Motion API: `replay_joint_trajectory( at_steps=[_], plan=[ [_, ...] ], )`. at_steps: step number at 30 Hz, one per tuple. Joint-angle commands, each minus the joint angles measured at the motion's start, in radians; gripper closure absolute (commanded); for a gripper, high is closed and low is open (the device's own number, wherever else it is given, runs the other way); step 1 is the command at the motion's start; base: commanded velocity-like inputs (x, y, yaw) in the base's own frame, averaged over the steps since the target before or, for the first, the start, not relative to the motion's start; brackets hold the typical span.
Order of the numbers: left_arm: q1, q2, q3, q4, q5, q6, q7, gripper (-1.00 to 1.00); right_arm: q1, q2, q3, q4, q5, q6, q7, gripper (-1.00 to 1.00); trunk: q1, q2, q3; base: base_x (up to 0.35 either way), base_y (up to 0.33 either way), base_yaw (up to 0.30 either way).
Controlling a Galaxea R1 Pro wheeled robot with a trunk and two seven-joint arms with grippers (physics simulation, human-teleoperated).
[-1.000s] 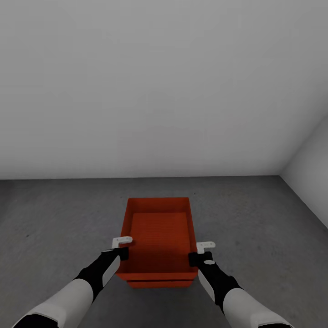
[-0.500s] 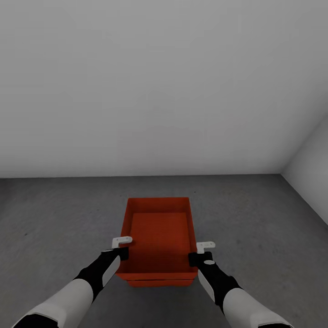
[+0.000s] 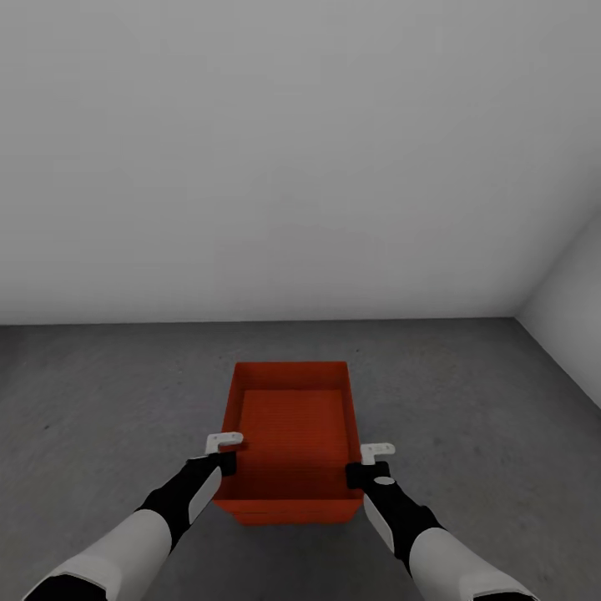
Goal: Move the two storage containers from the living room to the garage. In the garage, place one container on the floor and stack the other container on top of it (either order is fine).
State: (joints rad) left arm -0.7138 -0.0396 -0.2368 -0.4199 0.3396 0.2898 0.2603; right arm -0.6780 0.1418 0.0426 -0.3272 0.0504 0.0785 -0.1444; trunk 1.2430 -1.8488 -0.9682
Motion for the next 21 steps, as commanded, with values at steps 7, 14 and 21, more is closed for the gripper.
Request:
replay_joint_trajectory(
  at_steps=[7, 14, 21],
  plan=[
    [0.001, 0.001, 0.050, 0.009, 0.012, -0.009, 0.016, 1.00, 0.002, 0.004, 0.016, -0.006, 0.002, 0.007, -0.003, 1.00, 0.012, -0.021, -0.011, 0.000, 0.000, 0.000],
    [0.001, 0.001, 0.050, 0.009, 0.011, -0.009, 0.016, 1.00, 0.002, 0.004, 0.016, -0.006, 0.002, 0.007, -0.003, 1.00, 0.012, -0.021, -0.011, 0.000, 0.000, 0.000],
    [0.001, 0.002, 0.050, 0.008, 0.009, -0.009, 0.016, 1.00, 0.002, 0.004, 0.016, -0.006, 0.004, 0.006, -0.003, 1.00, 0.012, -0.021, -0.011, 0.000, 0.000, 0.000]
  ],
)
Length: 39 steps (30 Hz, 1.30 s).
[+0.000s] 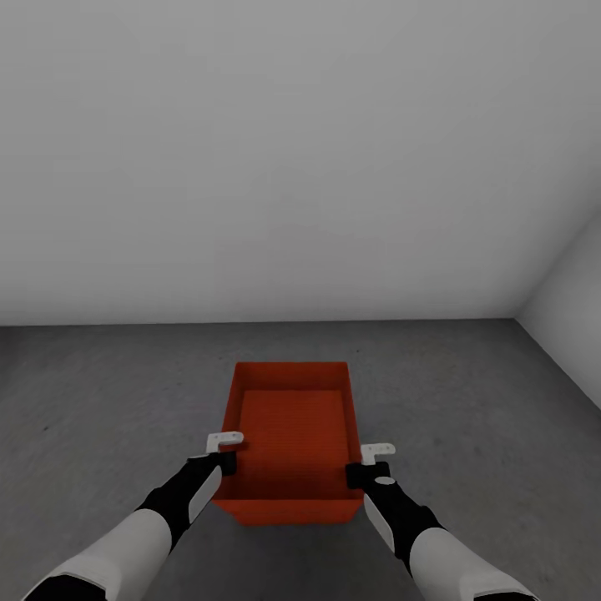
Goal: Move the two storage containers from the living room to the garage. In the garage, place one container on the floor and stack the other container on top of it (either order is fine).
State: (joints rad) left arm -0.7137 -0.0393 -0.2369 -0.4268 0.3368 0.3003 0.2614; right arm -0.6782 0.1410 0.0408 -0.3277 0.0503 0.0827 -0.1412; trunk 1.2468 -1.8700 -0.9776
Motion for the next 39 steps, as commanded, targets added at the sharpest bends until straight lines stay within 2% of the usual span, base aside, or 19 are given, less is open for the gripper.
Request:
replay_joint_trajectory(
  at_steps=[1, 8, 9, 10, 37, 39],
  plan=[
    [0.000, 0.002, 0.050, 0.014, 0.012, -0.020, 0.015, 1.00, 0.002, 0.004, 0.018, -0.005, 0.004, 0.002, -0.006, 1.00, 0.008, 0.000, -0.001, 0.000, 0.000, 0.000],
    [0.000, 0.004, 0.050, 0.003, 0.009, -0.020, 0.015, 1.00, 0.002, 0.003, 0.018, -0.007, 0.006, 0.002, -0.006, 1.00, 0.008, 0.000, -0.001, 0.000, 0.000, 0.000],
    [0.000, 0.004, 0.050, 0.004, 0.009, -0.020, 0.016, -1.00, 0.002, 0.003, 0.018, -0.007, 0.006, 0.002, -0.005, 1.00, 0.008, 0.000, -0.001, 0.000, 0.000, 0.000],
    [0.000, 0.003, 0.050, 0.007, 0.007, -0.019, 0.016, -1.00, 0.002, 0.003, 0.018, -0.007, 0.006, 0.003, -0.004, -1.00, 0.008, 0.000, -0.001, 0.000, 0.000, 0.000],
    [0.000, 0.004, 0.050, -0.001, 0.011, -0.020, 0.015, -1.00, 0.002, 0.003, 0.018, -0.007, 0.005, 0.006, -0.001, -1.00, 0.008, 0.000, -0.001, 0.000, 0.000, 0.000],
    [0.000, 0.003, 0.050, 0.000, 0.011, -0.020, 0.015, -1.00, 0.002, 0.003, 0.018, -0.007, 0.005, 0.007, -0.001, -1.00, 0.001, 0.014, 0.005, 0.000, 0.000, 0.000]
  ],
)
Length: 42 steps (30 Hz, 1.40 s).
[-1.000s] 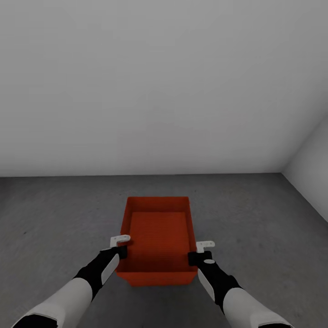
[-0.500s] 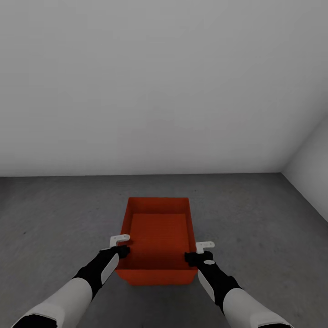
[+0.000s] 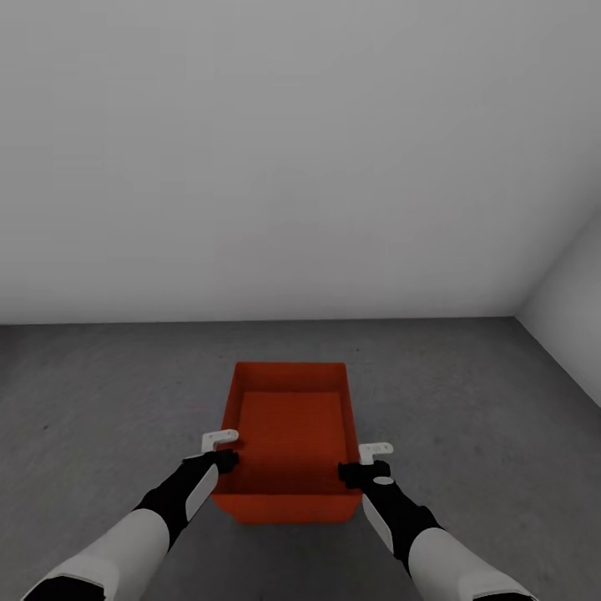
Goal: Move the two storage containers from the living room to the garage. In the garage, place one container on the floor and stack the other container on top of it (either order is fine).
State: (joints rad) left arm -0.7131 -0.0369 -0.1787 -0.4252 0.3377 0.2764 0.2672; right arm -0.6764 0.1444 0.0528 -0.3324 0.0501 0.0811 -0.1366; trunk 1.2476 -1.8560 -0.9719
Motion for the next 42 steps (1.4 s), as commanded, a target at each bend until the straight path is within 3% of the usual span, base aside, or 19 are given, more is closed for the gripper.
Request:
replay_joint_trajectory(
  at_steps=[1, 34, 42],
  plan=[
    [0.000, 0.001, -0.008, -0.002, 0.011, 0.004, 0.009, -1.00, 0.000, 0.000, 0.006, -0.002, 0.005, 0.009, -0.006, -1.00, -0.004, 0.007, 0.002, 0.000, 0.000, 0.000],
    [0.000, 0.008, -0.003, -0.002, 0.011, 0.006, 0.009, -1.00, 0.000, -0.004, 0.006, -0.002, 0.004, 0.006, -0.006, -1.00, -0.131, 0.238, 0.106, 0.000, 0.000, 0.000],
    [-0.001, 0.025, -0.003, 0.001, 0.011, 0.005, 0.008, -1.00, 0.000, -0.008, 0.006, -0.002, 0.004, 0.005, -0.008, -1.00, -0.161, 0.294, 0.131, 0.000, 0.000, 0.000]
  ],
)
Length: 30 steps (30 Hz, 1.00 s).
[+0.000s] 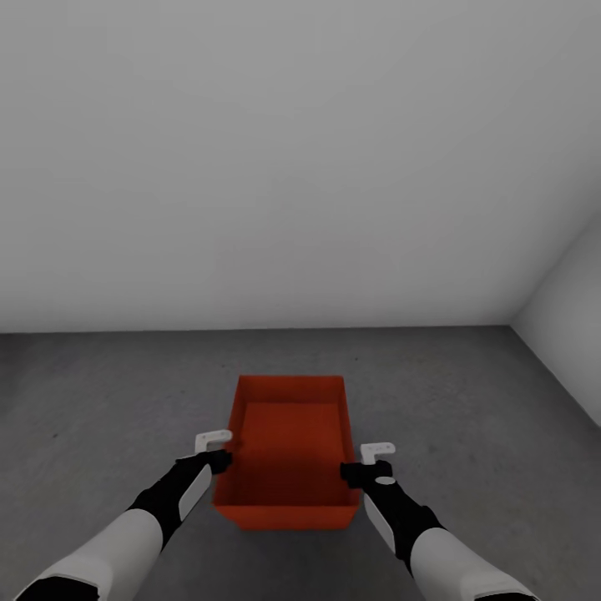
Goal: Move the two storage containers from the living room to the garage. In the garage, place one container on the floor and stack the other container on top of it (either order is fine).
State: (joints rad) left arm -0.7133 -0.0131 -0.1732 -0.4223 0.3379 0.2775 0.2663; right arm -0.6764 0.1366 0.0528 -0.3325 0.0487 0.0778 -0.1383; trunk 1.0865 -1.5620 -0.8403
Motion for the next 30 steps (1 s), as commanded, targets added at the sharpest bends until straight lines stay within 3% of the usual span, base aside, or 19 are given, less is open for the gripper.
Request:
replay_joint_trajectory(
  at_steps=[1, 19, 30],
  plan=[
    [0.000, 0.003, -0.008, -0.001, 0.011, 0.004, 0.009, -1.00, 0.000, -0.001, 0.006, -0.002, 0.005, 0.008, -0.007, -1.00, -0.004, 0.007, 0.002, 0.000, 0.000, 0.000],
    [0.000, 0.029, -0.008, 0.002, 0.012, 0.003, 0.008, -1.00, 0.000, 0.001, 0.005, -0.002, 0.005, 0.006, -0.007, -1.00, -0.073, 0.133, 0.059, 0.000, 0.000, 0.000],
    [0.000, 0.030, -0.008, -0.001, 0.012, 0.003, 0.008, -1.00, 0.000, 0.006, 0.006, -0.002, 0.005, 0.007, -0.007, -1.00, -0.115, 0.210, 0.093, 0.000, 0.000, 0.000]
  ],
)
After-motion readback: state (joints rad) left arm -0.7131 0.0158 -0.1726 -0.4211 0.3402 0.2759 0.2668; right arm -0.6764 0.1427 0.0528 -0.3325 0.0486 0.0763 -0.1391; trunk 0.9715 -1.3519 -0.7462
